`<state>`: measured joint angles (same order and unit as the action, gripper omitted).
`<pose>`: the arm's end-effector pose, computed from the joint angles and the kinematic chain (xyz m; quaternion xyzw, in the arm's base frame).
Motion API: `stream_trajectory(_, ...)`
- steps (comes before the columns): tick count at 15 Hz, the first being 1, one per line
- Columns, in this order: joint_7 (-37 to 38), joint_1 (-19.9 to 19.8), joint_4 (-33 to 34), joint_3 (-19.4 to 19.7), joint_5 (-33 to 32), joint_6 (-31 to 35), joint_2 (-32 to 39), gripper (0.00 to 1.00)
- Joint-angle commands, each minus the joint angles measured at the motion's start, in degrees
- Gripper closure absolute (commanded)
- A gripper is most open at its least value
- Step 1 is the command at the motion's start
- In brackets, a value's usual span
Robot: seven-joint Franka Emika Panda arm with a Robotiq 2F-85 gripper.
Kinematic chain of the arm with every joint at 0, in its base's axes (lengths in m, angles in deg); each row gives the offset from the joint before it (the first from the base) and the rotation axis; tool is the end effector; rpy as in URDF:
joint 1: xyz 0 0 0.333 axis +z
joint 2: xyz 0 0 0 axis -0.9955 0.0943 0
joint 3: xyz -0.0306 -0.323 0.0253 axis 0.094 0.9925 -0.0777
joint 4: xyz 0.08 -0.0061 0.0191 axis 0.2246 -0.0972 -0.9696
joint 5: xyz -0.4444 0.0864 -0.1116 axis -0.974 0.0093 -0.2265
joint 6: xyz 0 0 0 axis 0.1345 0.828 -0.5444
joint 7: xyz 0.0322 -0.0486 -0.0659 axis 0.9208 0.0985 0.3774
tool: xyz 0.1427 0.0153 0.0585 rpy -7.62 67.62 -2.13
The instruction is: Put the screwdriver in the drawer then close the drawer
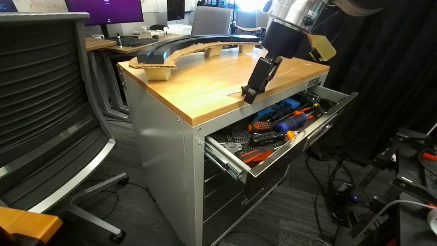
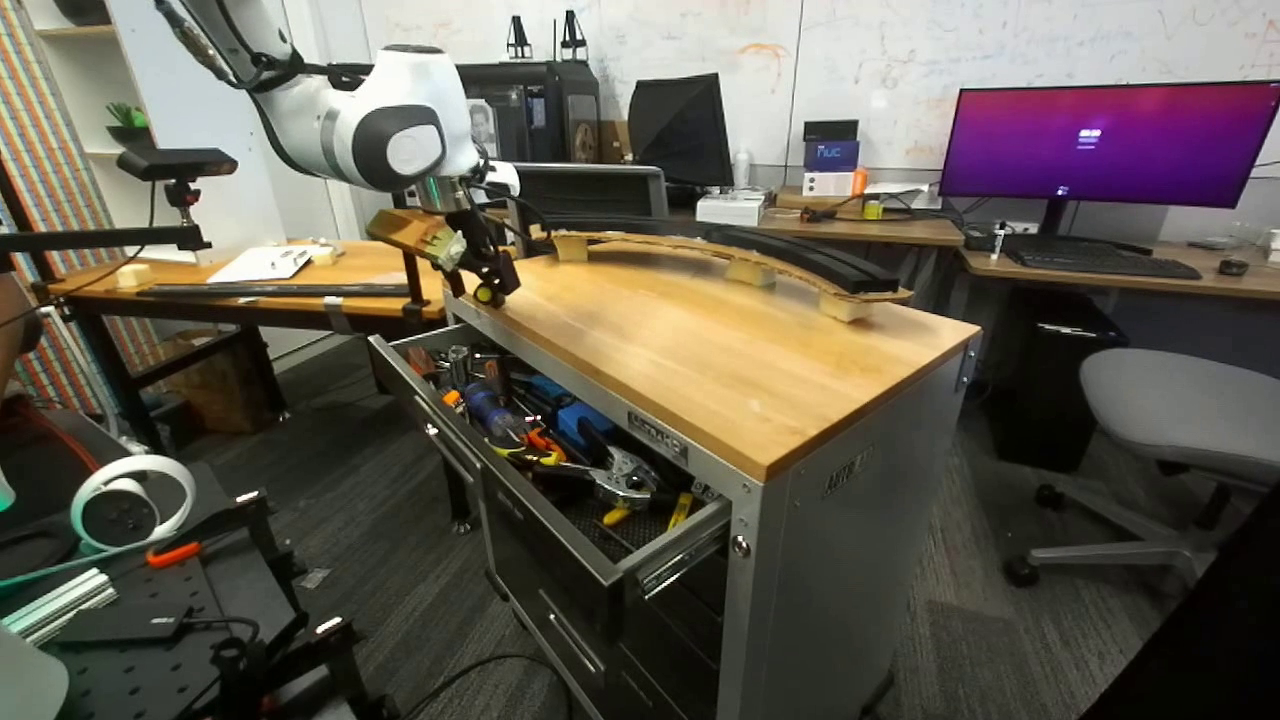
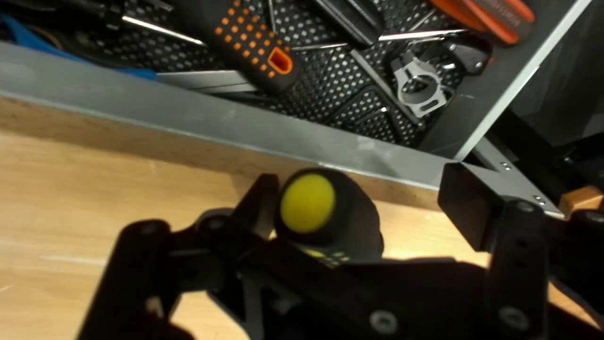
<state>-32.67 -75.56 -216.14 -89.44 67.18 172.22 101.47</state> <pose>0.5763 0.2337 0.1683 -0.9802 -0.1344 -0.1231 0.0773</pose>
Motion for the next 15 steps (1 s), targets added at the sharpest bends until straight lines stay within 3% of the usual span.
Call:
stream_trajectory(1,-2.1,-1.5,0.9,-1.4,3.0,-3.3,-1.2,0.43)
stream_trajectory(5,-0.5,-1.8,-1.2,0.4,2.1,-3.3,-4.0,0.75)
stream_trajectory(6,-1.4,-2.7,-1.5,-0.1,3.6,-5.4,-5.2,0.31)
stream_trajectory(8,3.7,-2.0,-3.8,2.7,1.2,-11.5,-10.1,0.35)
stream_trajectory(10,10.1,-1.5,-6.6,5.8,-3.9,-18.8,-14.9,0.22)
stream_trajectory(11,12.8,-1.7,-8.0,6.7,-6.7,-22.5,-17.3,0.44)
stream_trajectory(12,15.0,-2.1,-9.0,7.1,-8.5,-26.4,-19.1,0.6)
stream_trajectory(13,16.5,-2.5,-10.2,7.3,-9.5,-30.1,-20.4,0.61)
stream_trajectory(15,18.6,-3.0,-11.9,7.3,-9.3,-37.4,-21.8,0.77)
